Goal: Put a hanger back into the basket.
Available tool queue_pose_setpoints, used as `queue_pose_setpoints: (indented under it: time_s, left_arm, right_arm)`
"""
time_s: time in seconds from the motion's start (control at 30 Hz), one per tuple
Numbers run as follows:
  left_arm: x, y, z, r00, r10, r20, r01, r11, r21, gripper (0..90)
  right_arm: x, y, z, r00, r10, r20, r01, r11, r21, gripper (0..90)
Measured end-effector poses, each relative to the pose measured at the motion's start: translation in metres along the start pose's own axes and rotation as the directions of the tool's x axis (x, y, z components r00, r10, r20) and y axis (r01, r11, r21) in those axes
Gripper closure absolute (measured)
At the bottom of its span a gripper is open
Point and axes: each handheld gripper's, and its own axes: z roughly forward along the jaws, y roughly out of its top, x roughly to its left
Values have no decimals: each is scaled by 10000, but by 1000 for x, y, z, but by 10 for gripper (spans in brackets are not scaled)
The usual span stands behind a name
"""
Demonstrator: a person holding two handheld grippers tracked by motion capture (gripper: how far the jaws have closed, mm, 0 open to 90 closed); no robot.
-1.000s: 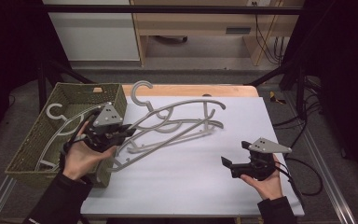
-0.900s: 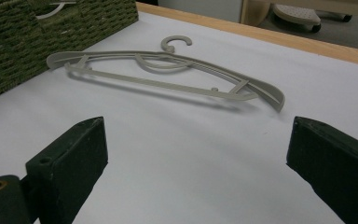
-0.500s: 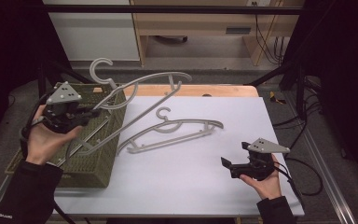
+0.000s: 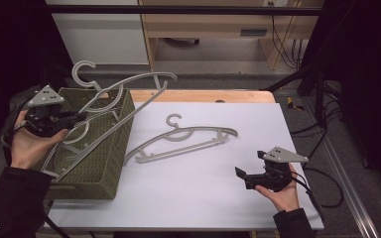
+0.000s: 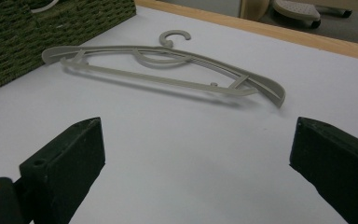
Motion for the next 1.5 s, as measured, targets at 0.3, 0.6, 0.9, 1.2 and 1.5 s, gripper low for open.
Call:
queue_pose_setpoints:
  time_s: [0.3,0.6,0.9,1.2,1.5]
  left_arm:
    - [31,-25,0,9969,-679,-402,690,9972,275,818]
    - [51,-50,2,9934,-942,-658,981,9934,589,818]
    - [68,-72,1,9905,-1040,-894,1115,9903,829,817]
    - [78,-88,0,9862,-1176,-1164,1298,9861,1039,817]
    - [84,-92,3,9851,-1078,-1341,1252,9837,1292,817]
  right_arm:
    - [0,0,1,10000,-33,39,33,10000,55,35]
    - [0,-1,3,10000,-32,42,31,9999,140,35]
    - [0,-1,4,10000,-52,44,51,9998,168,36]
    - [1,-1,5,10000,-72,40,71,9997,228,37]
    - [1,-2,6,10000,-33,78,31,9996,281,37]
